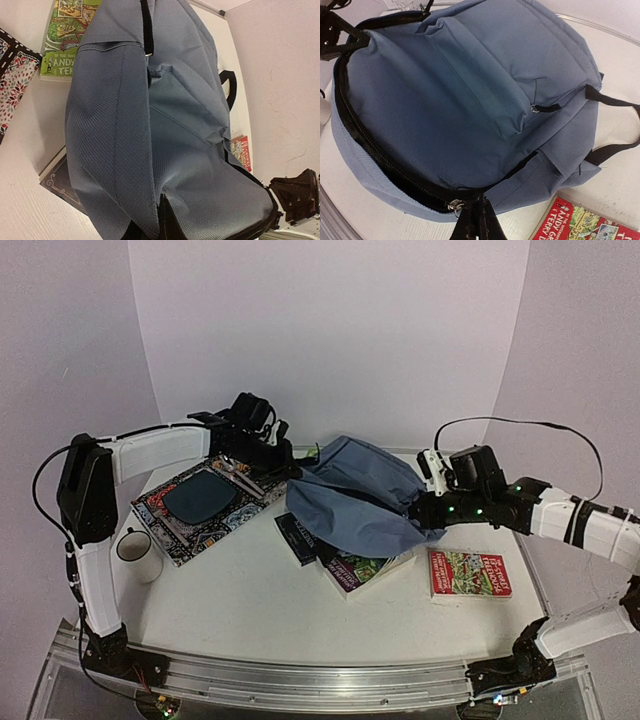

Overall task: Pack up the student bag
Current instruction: Unzip the largest pocket of the student bag, then hold the largest pocket of the student bag.

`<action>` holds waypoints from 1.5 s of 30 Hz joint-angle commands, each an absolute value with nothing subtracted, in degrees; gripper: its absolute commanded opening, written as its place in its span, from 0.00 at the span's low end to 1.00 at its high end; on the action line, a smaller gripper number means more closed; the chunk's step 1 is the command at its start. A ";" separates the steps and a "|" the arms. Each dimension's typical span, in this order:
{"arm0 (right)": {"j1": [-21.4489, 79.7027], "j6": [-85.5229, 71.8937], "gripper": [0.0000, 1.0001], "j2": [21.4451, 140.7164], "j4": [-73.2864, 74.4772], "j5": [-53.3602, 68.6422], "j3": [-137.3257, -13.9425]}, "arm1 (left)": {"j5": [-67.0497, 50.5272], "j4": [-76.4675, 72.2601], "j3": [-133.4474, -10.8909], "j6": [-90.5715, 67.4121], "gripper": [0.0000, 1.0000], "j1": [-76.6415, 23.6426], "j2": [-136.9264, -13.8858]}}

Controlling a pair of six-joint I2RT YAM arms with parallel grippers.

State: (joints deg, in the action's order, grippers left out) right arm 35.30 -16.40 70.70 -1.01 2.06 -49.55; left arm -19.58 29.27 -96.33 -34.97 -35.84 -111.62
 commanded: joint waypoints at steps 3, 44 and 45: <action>34.73 -15.36 0.00 73.37 -2.21 12.92 -55.83 | -6.72 29.97 -98.99 -21.81 0.43 -38.65 -109.14; 34.72 -14.18 0.00 78.32 -2.17 15.78 -60.75 | -12.11 27.64 -101.82 1.89 0.73 -60.38 -114.44; 34.72 -14.20 0.00 78.28 -2.18 15.34 -60.63 | -11.95 27.65 -101.92 1.92 0.63 -60.45 -114.75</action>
State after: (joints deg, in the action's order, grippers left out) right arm 34.68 -13.77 78.46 -0.81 15.62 -58.04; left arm -10.87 29.52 -98.26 -0.06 -60.47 -114.22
